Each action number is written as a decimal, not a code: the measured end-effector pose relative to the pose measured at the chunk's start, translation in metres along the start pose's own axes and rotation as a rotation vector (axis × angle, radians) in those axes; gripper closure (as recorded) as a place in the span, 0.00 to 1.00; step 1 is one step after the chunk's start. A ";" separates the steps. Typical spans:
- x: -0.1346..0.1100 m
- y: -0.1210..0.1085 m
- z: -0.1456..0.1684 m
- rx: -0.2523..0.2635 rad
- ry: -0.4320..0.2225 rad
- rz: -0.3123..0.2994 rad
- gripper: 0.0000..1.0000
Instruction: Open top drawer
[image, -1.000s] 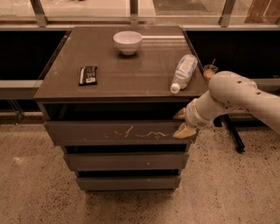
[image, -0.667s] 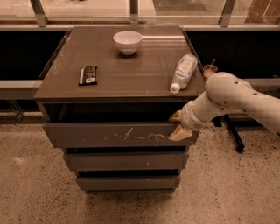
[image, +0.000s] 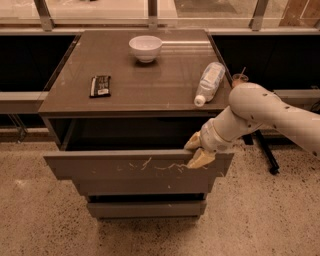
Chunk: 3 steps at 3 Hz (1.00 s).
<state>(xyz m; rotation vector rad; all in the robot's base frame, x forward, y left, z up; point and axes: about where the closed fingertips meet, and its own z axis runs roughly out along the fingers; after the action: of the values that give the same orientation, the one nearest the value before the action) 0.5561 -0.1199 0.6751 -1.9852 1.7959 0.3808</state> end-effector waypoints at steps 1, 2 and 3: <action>-0.015 0.031 -0.009 -0.069 -0.009 -0.070 0.42; -0.015 0.031 -0.009 -0.069 -0.009 -0.070 0.19; -0.015 0.031 -0.009 -0.069 -0.009 -0.070 0.00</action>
Offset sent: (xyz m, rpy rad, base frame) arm -0.0243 0.0054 0.0085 -0.0022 0.0173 0.0656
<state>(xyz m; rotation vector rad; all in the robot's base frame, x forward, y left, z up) 0.5226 -0.1129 0.6859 -2.0837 1.7246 0.4334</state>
